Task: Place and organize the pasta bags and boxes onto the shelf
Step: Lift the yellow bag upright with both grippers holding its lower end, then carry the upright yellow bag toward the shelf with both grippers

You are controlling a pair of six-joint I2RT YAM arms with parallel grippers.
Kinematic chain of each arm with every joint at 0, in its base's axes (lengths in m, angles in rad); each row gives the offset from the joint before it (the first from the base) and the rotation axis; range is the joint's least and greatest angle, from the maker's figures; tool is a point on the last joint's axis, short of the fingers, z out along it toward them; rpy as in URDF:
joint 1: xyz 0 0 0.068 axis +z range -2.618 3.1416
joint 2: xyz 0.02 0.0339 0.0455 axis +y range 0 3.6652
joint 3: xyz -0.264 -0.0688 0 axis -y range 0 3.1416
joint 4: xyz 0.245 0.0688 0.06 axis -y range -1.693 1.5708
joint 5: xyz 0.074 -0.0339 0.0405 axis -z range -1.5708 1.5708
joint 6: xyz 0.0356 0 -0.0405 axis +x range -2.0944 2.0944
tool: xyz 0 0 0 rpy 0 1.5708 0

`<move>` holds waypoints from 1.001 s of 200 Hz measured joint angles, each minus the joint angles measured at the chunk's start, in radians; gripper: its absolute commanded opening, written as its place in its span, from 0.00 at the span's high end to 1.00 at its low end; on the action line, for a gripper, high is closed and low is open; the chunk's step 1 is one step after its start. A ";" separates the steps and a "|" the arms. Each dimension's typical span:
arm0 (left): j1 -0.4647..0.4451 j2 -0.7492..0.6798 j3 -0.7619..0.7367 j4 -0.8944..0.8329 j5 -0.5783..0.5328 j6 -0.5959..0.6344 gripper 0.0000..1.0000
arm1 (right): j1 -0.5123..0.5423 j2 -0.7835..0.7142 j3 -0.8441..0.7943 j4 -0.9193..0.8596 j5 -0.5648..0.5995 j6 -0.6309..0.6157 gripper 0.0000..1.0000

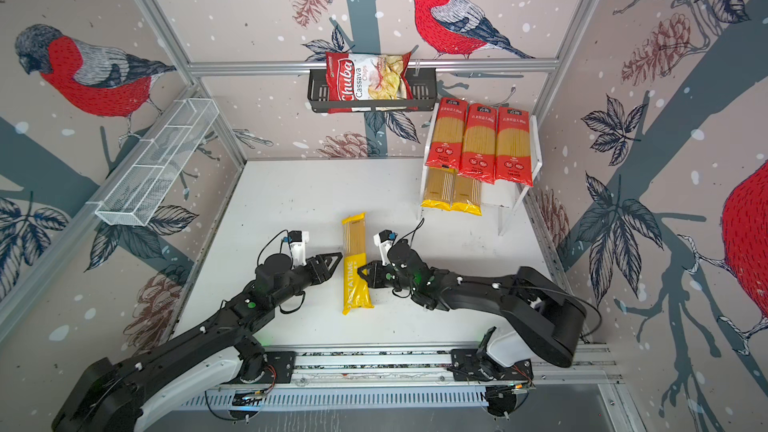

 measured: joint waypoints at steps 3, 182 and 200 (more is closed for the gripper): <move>0.001 0.000 0.005 0.005 0.007 0.006 0.31 | 0.000 -0.014 -0.001 0.000 0.006 -0.014 1.00; 0.014 0.306 0.289 0.380 0.448 0.099 0.49 | -0.079 -0.465 -0.130 0.000 -0.070 -0.275 1.00; 0.014 0.338 0.303 0.399 0.462 0.092 0.55 | -0.083 -0.473 -0.168 0.050 -0.069 -0.240 1.00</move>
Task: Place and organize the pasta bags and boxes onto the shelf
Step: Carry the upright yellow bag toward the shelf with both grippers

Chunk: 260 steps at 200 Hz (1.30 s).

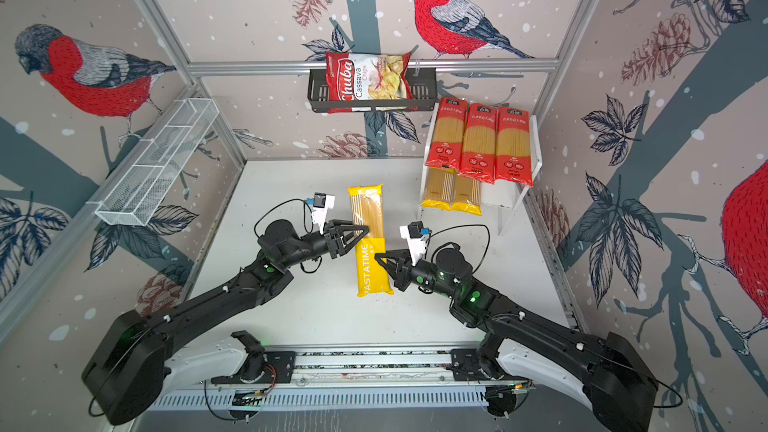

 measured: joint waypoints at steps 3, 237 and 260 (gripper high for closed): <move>0.000 0.004 0.002 0.001 0.004 -0.001 0.56 | 0.000 -0.001 -0.006 0.008 0.000 0.002 1.00; -0.095 0.331 0.284 -0.222 0.038 0.031 1.00 | -0.083 -0.163 -0.203 0.149 0.338 0.231 0.46; -0.123 0.390 0.357 -0.307 0.038 0.048 1.00 | -0.155 -0.190 -0.203 0.075 0.357 0.241 0.46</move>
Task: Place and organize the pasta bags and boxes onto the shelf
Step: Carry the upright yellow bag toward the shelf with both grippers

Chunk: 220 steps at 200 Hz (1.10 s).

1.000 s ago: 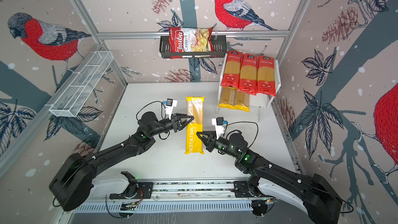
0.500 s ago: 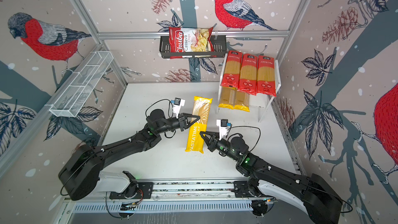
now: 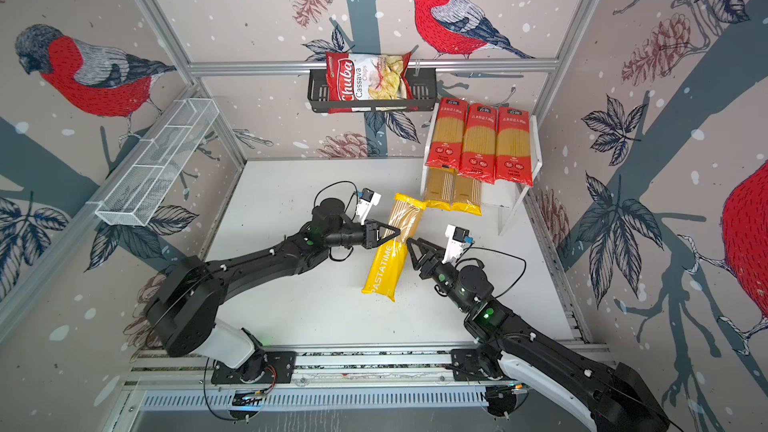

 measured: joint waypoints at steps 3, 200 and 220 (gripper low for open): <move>-0.004 0.006 0.008 -0.010 0.000 0.005 1.00 | -0.013 -0.003 0.000 -0.012 0.000 0.009 0.46; -0.043 0.535 0.684 -0.085 0.102 -0.169 1.00 | -0.175 -0.278 -0.074 -0.297 0.045 0.138 0.23; -0.044 0.560 0.711 -0.060 0.104 -0.224 1.00 | -0.176 -0.299 -0.115 -0.298 0.044 0.182 0.21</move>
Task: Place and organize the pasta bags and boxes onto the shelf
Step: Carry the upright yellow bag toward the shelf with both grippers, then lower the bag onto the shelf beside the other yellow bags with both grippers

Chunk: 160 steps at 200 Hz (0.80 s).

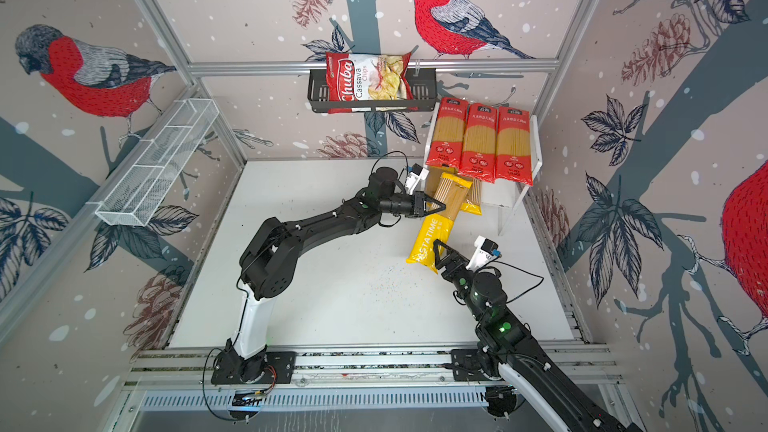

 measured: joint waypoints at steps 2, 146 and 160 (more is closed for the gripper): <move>0.000 0.003 0.003 0.003 -0.001 -0.005 1.00 | 0.000 -0.003 -0.003 0.000 0.000 0.000 0.21; -0.022 0.040 -0.049 0.237 -0.208 -0.293 1.00 | -0.010 -0.010 -0.071 0.239 -0.011 0.158 0.32; -0.024 0.040 -0.049 0.253 -0.214 -0.313 1.00 | -0.011 -0.005 -0.071 0.256 0.006 0.172 0.35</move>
